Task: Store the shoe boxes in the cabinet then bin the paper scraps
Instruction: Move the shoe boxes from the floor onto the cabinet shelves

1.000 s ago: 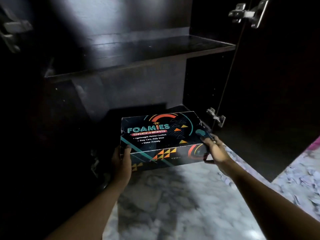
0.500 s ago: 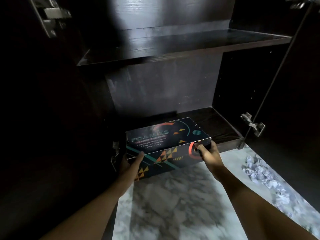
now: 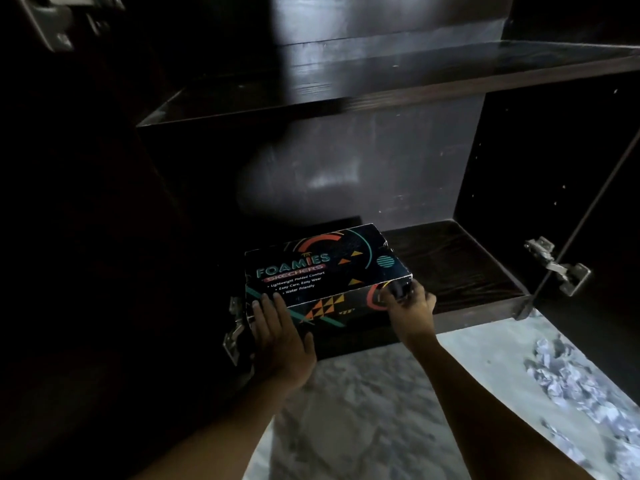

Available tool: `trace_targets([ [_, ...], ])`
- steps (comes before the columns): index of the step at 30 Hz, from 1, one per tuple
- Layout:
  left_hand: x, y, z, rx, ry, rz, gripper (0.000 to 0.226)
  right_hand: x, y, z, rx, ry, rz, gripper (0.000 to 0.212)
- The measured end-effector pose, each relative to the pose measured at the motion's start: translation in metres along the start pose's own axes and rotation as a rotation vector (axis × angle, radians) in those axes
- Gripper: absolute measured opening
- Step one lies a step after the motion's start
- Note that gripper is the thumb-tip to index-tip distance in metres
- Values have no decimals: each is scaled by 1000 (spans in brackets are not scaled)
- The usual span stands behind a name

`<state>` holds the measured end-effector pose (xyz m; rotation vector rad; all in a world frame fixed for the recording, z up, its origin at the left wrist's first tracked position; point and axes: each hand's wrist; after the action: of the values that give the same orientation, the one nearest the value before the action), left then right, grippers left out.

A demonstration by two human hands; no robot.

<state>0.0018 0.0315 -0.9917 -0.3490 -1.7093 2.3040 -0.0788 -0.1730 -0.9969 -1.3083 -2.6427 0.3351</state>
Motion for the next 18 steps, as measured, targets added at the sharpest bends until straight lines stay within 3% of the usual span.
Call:
trace_targets([
  [10,-103,-21,1,-31,-46,-201,93,-50,47,-17,-33,-169,-126,68],
  [18,-123,-37,-2,-9,-91,-311,92,-53,48,-16,16,-221,-180,59],
])
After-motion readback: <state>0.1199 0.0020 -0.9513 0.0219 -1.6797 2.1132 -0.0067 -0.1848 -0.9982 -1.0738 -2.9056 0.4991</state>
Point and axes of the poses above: each hand's wrist, its own x-axis away from the middle knuckle, its own y-axis out of the palm, z = x × y, and after that the axes turned 4 degrees about -y, right-handed
